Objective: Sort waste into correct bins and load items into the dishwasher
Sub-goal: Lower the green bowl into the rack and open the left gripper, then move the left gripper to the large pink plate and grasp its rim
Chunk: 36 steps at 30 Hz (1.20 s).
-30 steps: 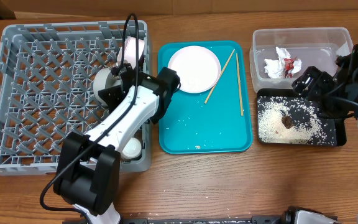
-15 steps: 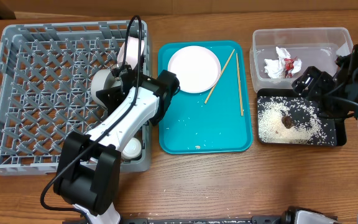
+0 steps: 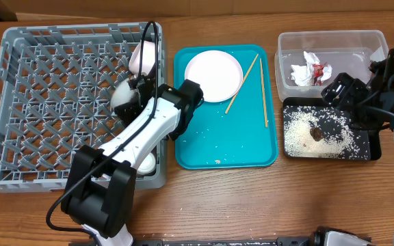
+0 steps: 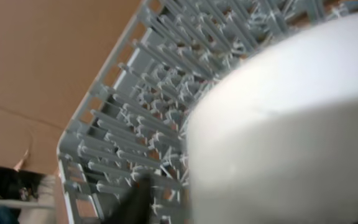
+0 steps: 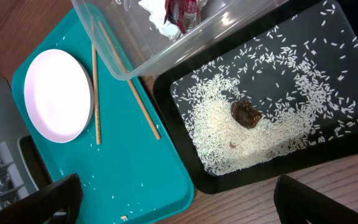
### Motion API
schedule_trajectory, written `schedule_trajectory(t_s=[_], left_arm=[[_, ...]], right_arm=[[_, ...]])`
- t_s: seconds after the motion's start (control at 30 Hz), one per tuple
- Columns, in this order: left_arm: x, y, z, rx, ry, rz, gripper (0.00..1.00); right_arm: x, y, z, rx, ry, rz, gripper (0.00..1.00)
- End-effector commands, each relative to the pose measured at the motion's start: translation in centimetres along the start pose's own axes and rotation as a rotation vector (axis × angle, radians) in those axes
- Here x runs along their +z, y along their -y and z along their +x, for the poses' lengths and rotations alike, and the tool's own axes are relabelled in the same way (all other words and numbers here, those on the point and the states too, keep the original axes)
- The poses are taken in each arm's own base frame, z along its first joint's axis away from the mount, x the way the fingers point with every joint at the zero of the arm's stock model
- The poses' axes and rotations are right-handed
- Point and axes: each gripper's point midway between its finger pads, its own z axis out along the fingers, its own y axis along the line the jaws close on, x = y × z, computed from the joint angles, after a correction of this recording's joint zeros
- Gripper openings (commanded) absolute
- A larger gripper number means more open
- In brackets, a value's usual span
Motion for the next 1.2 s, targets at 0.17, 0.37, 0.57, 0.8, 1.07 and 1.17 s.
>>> schedule_trajectory(t_s=[0.17,0.37,0.57,0.8,1.07,1.17], left_arm=[[-0.3,0.7,1.1,0.062,-0.074,0.046,0.50],[-1.2,1.7,1.5,0.055,-0.170,0.138,0.53],[-3.1,3.8,2.0,0.151,-0.282,0.312,0.61],[-6.6,6.6,2.0,0.260,-0.380,0.584,0.94],[-12.3,9.4,-2.4,0.299,-0.322,0.945,1.00],[-14.9,8.9,-5.6,0.234,-0.275,1.042,1.00]], right_arm=[[-0.5,-0.1,-0.7,-0.004,0.024,-0.002,1.00],[-0.5,-0.1,-0.7,-0.004,0.024,-0.002,1.00],[-0.5,-0.1,-0.7,-0.004,0.024,-0.002,1.00],[-0.5,-0.1,-0.7,-0.004,0.024,-0.002,1.00],[-0.5,-0.1,-0.7,-0.004,0.024,-0.002,1.00],[-0.5,-0.1,-0.6,-0.003,0.024,-0.002,1.00]])
